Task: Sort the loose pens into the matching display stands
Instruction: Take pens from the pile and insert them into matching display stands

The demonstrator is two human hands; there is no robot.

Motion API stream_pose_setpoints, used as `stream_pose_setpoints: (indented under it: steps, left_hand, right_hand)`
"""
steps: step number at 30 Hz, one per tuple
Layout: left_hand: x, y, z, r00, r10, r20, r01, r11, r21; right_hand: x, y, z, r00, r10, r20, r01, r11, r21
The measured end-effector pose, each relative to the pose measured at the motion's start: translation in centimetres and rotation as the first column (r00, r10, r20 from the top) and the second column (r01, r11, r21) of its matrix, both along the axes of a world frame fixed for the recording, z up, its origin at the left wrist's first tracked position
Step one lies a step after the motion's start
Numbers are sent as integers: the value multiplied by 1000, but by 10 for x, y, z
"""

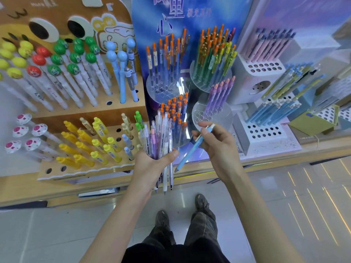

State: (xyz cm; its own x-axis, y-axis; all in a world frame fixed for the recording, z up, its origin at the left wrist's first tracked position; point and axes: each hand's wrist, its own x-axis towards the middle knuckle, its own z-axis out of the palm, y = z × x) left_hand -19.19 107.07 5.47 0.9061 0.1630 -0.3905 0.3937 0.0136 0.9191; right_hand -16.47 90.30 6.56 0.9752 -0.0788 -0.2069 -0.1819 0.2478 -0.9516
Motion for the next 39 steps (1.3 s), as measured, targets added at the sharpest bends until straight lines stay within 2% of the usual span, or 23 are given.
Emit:
stream_pose_setpoints:
  steps: [4, 12, 15, 21, 30, 34, 38, 39]
  left_hand:
    - [1, -5, 4, 999, -45, -25, 44, 999, -16]
    - [17, -50, 26, 997, -80, -2, 80, 996, -30]
    - [28, -79, 31, 996, -84, 3, 84, 996, -37]
    - [43, -133, 39, 996, -83, 32, 85, 992, -92]
    - [57, -182, 30, 1000, 18, 19, -17, 997, -81]
    - [57, -191, 27, 999, 37, 15, -36, 998, -59]
    - [57, -197, 26, 999, 53, -7, -54, 997, -51]
    - [57, -199, 26, 998, 54, -12, -55, 997, -48]
  right_hand:
    - [-1, -4, 5, 997, -58, 47, 66, 977, -204]
    - [7, -50, 15, 971, -202, 125, 233, 912, -337]
    - [14, -85, 19, 953, -240, 183, 300, 821, -486]
    - [39, -160, 14, 897, -313, 312, 442, 625, -643]
    - [69, -204, -26, 908, -140, 395, 407, 523, -749]
    - [73, -209, -38, 886, -68, 459, 436, 462, -772]
    - [82, -204, -41, 874, 46, 483, 446, 317, -837]
    - [83, -203, -43, 885, 56, 462, 426, 307, -851]
